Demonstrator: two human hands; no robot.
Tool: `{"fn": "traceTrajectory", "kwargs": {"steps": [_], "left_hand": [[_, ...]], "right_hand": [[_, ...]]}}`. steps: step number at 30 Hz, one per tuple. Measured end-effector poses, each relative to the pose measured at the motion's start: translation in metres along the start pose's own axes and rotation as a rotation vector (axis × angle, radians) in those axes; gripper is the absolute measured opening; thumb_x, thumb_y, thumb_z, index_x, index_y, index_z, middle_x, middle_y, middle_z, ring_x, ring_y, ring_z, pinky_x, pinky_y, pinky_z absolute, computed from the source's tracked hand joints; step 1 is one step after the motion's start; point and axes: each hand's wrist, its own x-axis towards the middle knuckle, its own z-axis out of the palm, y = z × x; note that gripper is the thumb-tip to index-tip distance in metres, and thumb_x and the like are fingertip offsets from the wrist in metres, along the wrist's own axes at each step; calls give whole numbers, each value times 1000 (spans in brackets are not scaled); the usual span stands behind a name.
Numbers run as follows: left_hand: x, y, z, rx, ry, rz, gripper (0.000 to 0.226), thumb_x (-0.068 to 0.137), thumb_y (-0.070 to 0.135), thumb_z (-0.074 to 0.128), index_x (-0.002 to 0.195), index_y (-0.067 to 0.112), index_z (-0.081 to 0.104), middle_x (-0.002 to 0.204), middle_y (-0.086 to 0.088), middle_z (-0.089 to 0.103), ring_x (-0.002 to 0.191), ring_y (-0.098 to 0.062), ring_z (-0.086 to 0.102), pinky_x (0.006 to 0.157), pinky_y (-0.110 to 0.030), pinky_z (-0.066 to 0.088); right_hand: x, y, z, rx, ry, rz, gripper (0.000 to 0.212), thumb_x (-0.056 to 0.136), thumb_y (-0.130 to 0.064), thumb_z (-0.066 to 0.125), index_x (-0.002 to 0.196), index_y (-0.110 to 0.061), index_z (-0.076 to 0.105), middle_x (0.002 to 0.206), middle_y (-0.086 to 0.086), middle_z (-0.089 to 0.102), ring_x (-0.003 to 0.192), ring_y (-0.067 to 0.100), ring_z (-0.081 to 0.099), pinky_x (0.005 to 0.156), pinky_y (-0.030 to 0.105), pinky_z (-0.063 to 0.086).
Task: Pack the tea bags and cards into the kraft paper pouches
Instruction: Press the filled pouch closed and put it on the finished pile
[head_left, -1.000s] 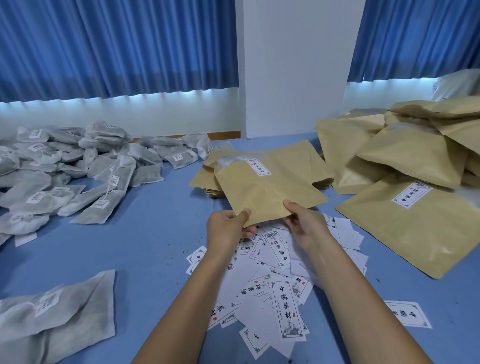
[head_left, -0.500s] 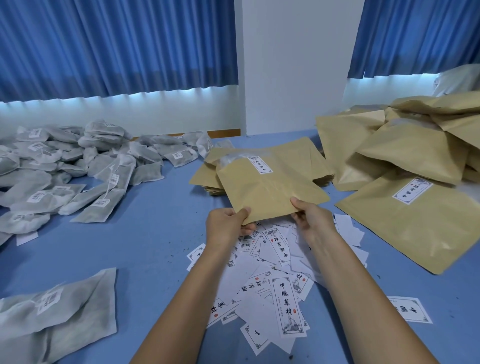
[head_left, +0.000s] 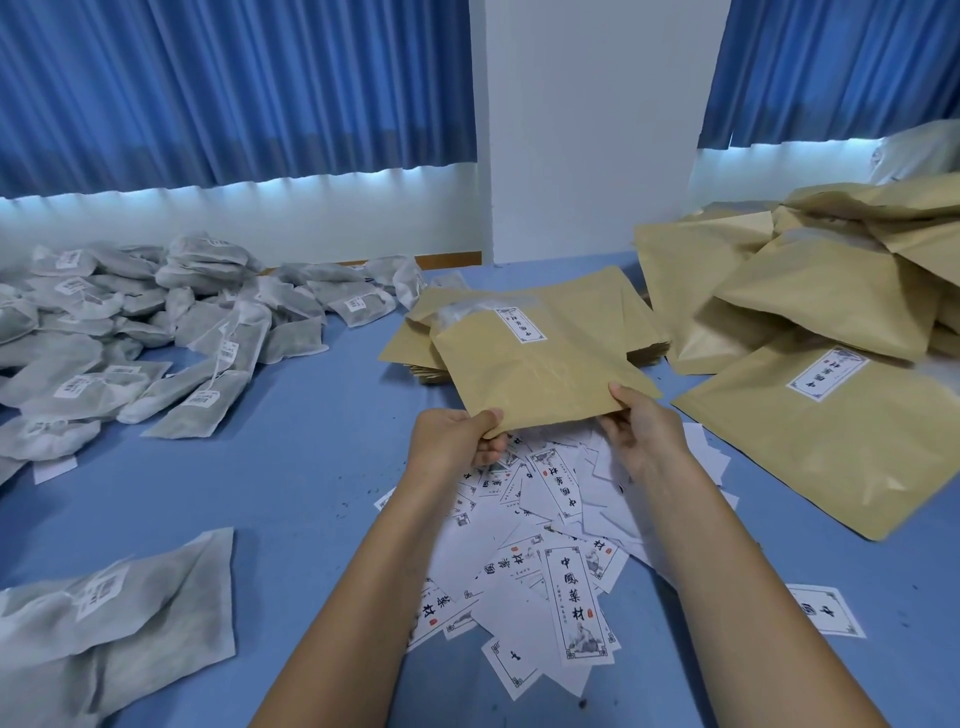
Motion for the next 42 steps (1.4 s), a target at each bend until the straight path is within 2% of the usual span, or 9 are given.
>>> {"fn": "traceTrajectory", "kwargs": {"steps": [5, 8, 12, 16, 20, 25, 28, 32, 42], "left_hand": [[6, 0, -10, -27, 16, -64, 13, 91, 5, 58, 84, -5, 62, 55, -7, 67, 40, -10, 59, 43, -16, 50], [4, 0, -6, -5, -28, -57, 16, 96, -3, 38, 106, 0, 50, 92, -22, 67, 52, -24, 69, 46, -23, 55], [4, 11, 7, 18, -41, 86, 36, 96, -5, 35, 113, 25, 46, 101, -8, 62, 54, -27, 70, 45, -21, 52], [2, 28, 47, -65, -122, 102, 48, 98, -5, 36, 134, 26, 43, 113, -8, 56, 58, -30, 70, 47, -23, 54], [-8, 49, 104, -95, -184, 126, 48, 99, -5, 33, 142, 16, 38, 90, -14, 59, 48, -25, 67, 42, -23, 53], [-19, 54, 155, -104, -220, 109, 47, 98, -6, 29, 137, 15, 44, 118, -20, 53, 50, -29, 67, 46, -27, 56], [-27, 54, 182, -118, -232, 120, 46, 98, -4, 31, 136, 17, 46, 122, -15, 51, 51, -29, 68, 46, -25, 55], [-38, 57, 220, -144, -267, 164, 42, 98, -1, 39, 138, 13, 44, 114, -15, 57, 53, -27, 69, 47, -23, 54], [-72, 66, 332, -186, -331, 230, 34, 98, 2, 43, 132, 6, 44, 88, -16, 63, 44, -16, 65, 40, -17, 48]], "right_hand": [[8, -2, -3, -237, 1, -102, 15, 87, 8, 57, 74, 2, 54, 81, 13, 61, 66, 22, 63, 70, 34, 58], [-2, 2, 2, -495, -38, -186, 23, 86, 11, 42, 74, -3, 56, 71, 11, 64, 60, 28, 65, 64, 39, 58], [-20, -16, -5, -636, -85, -318, 32, 85, 8, 31, 82, -9, 58, 48, 10, 64, 34, 15, 53, 39, 20, 42], [-31, -63, -27, -418, -4, -400, 34, 91, 9, 31, 86, -14, 55, 48, 8, 61, 35, 16, 56, 33, 18, 36], [-41, -105, -61, -332, 54, -443, 22, 94, 8, 34, 100, -1, 54, 56, 15, 61, 34, 15, 56, 36, 19, 42], [-54, -134, -96, -236, 108, -443, 21, 95, 8, 37, 87, -7, 50, 64, 17, 62, 36, 11, 59, 39, 15, 45], [-58, -147, -114, -136, 159, -459, 19, 96, 7, 37, 105, -1, 52, 82, 21, 62, 37, 10, 58, 39, 16, 44], [-61, -164, -141, 19, 268, -500, 20, 95, 6, 39, 99, -4, 56, 62, 6, 63, 40, 13, 58, 40, 19, 45], [-55, -224, -207, 231, 434, -621, 21, 95, 9, 38, 106, 1, 54, 76, 9, 59, 39, 12, 58, 44, 18, 48]]}}
